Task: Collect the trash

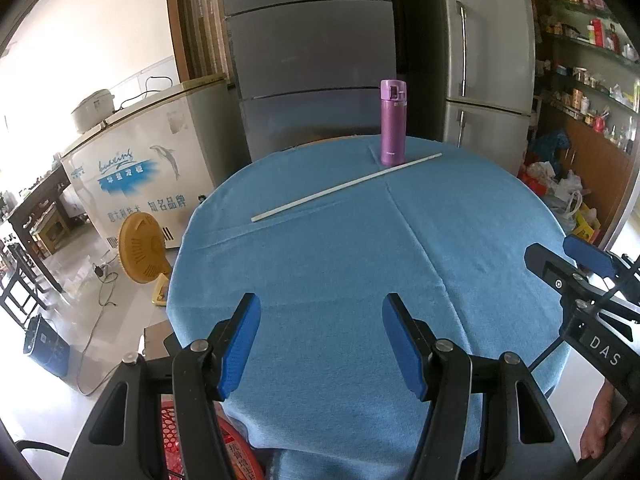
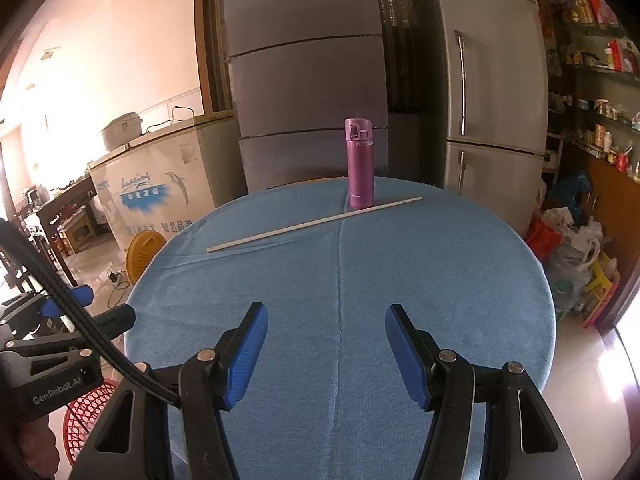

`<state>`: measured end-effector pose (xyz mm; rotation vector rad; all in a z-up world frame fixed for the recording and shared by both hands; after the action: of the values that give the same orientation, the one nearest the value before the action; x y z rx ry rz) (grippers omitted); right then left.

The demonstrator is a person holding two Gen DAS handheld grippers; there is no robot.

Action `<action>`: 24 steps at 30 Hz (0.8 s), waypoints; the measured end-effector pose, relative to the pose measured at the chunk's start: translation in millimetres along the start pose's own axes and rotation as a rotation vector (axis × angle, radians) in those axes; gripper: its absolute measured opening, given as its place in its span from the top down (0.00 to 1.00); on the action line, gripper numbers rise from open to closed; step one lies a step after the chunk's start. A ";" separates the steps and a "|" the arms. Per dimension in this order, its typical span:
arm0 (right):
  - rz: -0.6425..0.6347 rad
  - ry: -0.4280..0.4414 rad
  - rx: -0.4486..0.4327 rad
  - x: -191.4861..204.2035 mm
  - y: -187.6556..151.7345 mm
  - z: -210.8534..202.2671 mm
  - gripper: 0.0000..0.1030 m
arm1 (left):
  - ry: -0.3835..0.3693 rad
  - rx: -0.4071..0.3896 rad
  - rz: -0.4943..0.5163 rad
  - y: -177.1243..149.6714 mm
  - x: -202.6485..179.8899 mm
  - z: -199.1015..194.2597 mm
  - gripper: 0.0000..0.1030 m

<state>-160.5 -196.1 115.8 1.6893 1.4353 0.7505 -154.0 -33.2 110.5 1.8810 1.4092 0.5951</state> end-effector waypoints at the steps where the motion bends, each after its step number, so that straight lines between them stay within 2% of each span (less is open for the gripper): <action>1: -0.001 -0.002 -0.002 1.0 -0.2 -1.2 0.37 | -0.003 -0.001 -0.001 -0.6 1.1 -0.6 0.38; 24: -0.040 0.003 0.023 29.3 2.0 5.1 0.37 | 0.008 -0.012 -0.007 -1.0 23.6 -3.9 0.38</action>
<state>-149.7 -168.4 113.5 1.6727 1.4801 0.7176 -150.4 -9.5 111.2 1.8648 1.4140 0.6072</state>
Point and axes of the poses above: each gripper's, at about its wrist camera, not at the fingertips, and z roughly the way its jaws point, x to its left, y to its top, the point moved 1 cm from there along z, roughly the way its jaws point, and after that the axes turned 13 degrees about -y, right-handed, at the moved point
